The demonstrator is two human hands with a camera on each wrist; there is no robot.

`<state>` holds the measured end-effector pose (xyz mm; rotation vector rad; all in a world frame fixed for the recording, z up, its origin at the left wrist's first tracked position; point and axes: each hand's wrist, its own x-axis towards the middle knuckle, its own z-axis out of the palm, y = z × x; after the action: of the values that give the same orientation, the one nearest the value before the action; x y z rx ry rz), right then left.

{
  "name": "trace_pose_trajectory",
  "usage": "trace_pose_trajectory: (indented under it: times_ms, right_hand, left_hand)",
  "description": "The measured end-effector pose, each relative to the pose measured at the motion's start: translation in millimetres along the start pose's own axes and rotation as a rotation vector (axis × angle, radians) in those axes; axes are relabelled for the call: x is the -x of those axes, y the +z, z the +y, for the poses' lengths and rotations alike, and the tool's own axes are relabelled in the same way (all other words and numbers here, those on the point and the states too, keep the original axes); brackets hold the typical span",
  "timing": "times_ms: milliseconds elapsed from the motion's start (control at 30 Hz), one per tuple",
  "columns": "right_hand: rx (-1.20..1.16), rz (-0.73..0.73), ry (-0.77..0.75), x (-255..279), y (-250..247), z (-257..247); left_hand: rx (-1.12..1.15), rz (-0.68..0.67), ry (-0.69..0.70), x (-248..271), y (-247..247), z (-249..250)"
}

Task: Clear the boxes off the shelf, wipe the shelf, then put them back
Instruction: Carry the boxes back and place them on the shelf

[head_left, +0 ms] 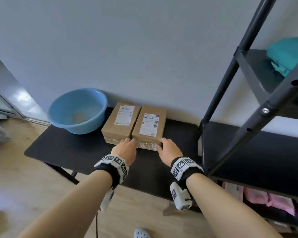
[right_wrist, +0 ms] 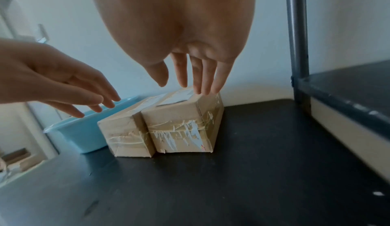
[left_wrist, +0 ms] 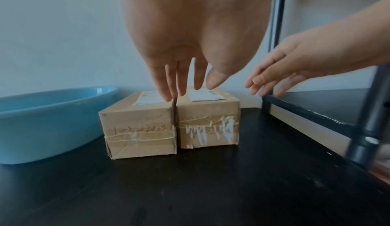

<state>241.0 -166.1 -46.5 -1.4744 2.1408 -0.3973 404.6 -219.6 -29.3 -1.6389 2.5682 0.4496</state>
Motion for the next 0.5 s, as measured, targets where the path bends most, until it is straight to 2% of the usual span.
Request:
trace_pose_trajectory:
  times_ms: [100, 267, 500]
  right_hand:
    - [-0.181, 0.019, 0.094, -47.0, 5.8, -6.1]
    - [-0.465, 0.077, 0.323, -90.0, 6.7, -1.9]
    - [-0.74, 0.004, 0.393, -101.0, 6.5, 11.6]
  left_hand:
    - [0.114, -0.027, 0.004, -48.4, -7.3, -10.6]
    - [0.194, -0.055, 0.058, -92.8, -3.4, -15.6]
    - [0.24, -0.104, -0.02, -117.1, 2.3, -12.6]
